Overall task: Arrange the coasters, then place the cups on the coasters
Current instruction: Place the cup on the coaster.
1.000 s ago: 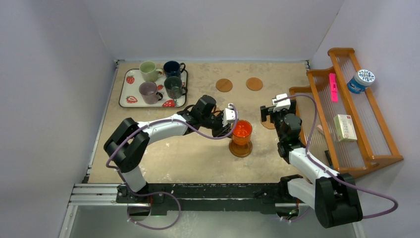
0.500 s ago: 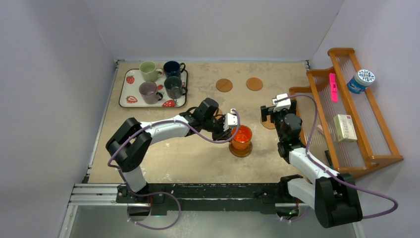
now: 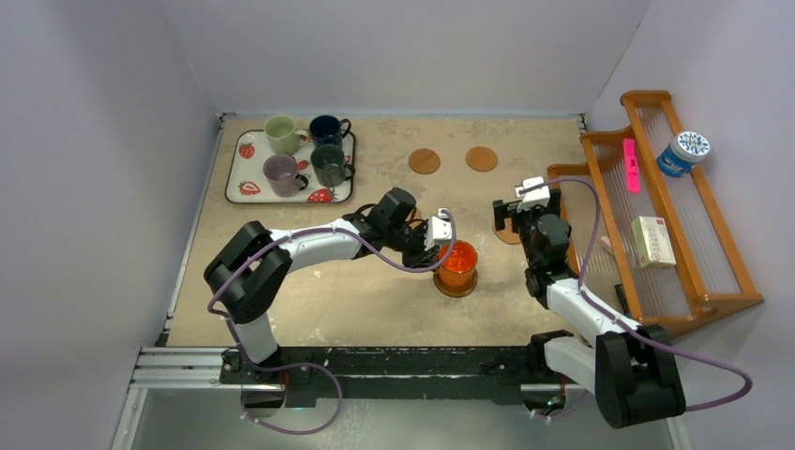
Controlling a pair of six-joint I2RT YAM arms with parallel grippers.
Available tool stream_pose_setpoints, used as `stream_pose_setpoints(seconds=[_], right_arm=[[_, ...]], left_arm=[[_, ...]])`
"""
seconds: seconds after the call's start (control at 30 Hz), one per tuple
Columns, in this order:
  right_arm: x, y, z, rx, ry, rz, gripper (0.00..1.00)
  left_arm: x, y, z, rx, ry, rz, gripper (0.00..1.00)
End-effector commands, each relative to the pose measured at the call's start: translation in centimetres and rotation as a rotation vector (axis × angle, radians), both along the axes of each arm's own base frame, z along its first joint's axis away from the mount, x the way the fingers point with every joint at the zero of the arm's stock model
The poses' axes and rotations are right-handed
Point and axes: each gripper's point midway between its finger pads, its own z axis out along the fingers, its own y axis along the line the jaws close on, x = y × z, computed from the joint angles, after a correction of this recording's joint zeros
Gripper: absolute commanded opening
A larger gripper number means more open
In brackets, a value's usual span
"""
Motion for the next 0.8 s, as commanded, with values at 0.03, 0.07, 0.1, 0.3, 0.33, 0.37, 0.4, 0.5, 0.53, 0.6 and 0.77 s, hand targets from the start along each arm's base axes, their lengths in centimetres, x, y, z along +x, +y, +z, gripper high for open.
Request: stream_pose_setpoints(seconds=[0.03,0.07,0.1,0.3,0.33,0.37,0.4,0.5,0.53,0.6,0.77], right_arm=[[0.33,-0.30,1.13,0.010,-0.047,-0.012,0.99],[0.34,-0.31,1.11,0.009,-0.046,-0.012,0.99],[0.33,-0.27,1.09,0.009,-0.046,-0.011,0.99],[0.32,-0.31,1.07,0.009,-0.045,-0.012,0.99],[0.32,-0.31,1.06,0.009,-0.044,-0.012,0.99],[0.33,-0.31,1.06,0.009,-0.045,-0.012,0.99],[0.32,-0.31,1.04,0.009,-0.044,-0.012,0.99],[0.35,-0.31,1.04,0.009,-0.043,-0.011,0.99],[0.36,-0.33,1.05,0.009,-0.043,-0.012,0.99],[0.36,-0.34,1.03,0.009,-0.042,-0.013,0.99],[0.37,-0.36,1.01,0.008,-0.042,-0.014,0.99]], left_arm=[[0.25,-1.58,1.99,-0.076,-0.049,-0.046,0.00],[0.26,-1.60,2.01,-0.076,-0.049,-0.046,0.00],[0.24,-1.65,2.11,-0.078,-0.050,-0.047,0.00],[0.33,-1.74,1.84,-0.071,-0.044,-0.045,0.00],[0.35,-1.76,1.77,-0.070,-0.043,-0.044,0.00],[0.37,-1.78,1.74,-0.070,-0.042,-0.044,0.00],[0.37,-1.81,1.76,-0.071,-0.042,-0.045,0.00],[0.30,-1.89,1.84,-0.074,-0.037,-0.049,0.00],[0.30,-1.92,1.89,-0.076,-0.036,-0.049,0.00],[0.24,-1.96,1.92,-0.076,-0.036,-0.050,0.00],[0.24,-2.05,1.79,-0.075,-0.027,-0.049,0.00]])
